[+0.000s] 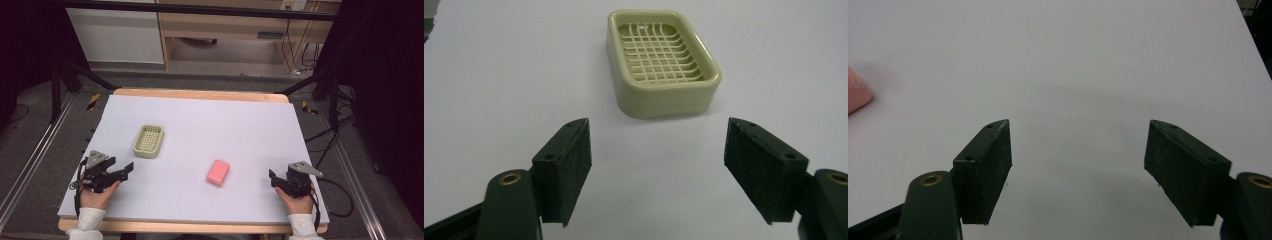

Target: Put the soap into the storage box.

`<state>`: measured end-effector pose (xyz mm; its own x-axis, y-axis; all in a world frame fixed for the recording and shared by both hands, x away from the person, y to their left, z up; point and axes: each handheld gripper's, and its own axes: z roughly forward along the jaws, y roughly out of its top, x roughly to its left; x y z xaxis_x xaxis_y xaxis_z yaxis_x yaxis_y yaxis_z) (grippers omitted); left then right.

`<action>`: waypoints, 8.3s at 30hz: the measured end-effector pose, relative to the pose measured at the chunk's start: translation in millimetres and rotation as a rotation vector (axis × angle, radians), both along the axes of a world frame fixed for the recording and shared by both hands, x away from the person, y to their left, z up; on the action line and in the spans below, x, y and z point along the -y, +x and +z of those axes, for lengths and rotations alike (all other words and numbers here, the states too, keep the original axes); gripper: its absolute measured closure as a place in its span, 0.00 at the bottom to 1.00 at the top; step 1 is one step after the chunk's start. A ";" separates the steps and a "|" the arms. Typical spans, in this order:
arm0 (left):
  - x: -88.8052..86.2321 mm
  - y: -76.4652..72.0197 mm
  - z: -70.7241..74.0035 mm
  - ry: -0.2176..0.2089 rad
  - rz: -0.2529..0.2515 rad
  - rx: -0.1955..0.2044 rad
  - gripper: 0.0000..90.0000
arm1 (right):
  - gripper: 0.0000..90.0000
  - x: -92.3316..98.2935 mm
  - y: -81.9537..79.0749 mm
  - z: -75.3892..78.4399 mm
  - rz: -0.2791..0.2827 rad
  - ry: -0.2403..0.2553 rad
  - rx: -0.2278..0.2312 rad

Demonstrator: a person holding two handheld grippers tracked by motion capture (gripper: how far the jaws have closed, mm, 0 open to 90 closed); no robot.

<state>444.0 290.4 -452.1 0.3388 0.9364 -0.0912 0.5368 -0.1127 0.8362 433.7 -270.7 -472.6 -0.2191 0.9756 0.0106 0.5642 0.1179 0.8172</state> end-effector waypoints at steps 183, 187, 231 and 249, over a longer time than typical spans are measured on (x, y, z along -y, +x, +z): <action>245.8 29.4 20.1 0.154 -0.445 -0.093 0.23 | 0.40 -6.3 -0.6 -3.1 0.044 -0.020 0.012; 248.9 29.6 17.6 0.157 -0.445 -0.103 0.23 | 0.40 -6.7 -0.4 -3.3 0.044 -0.019 0.010; 275.7 35.3 -11.5 0.209 -0.446 -0.210 0.28 | 0.41 -6.0 0.2 -4.6 0.053 -0.009 -0.004; 272.4 39.7 -9.3 0.220 -0.483 -0.219 0.30 | 0.41 -6.1 0.0 -4.3 0.057 -0.007 -0.003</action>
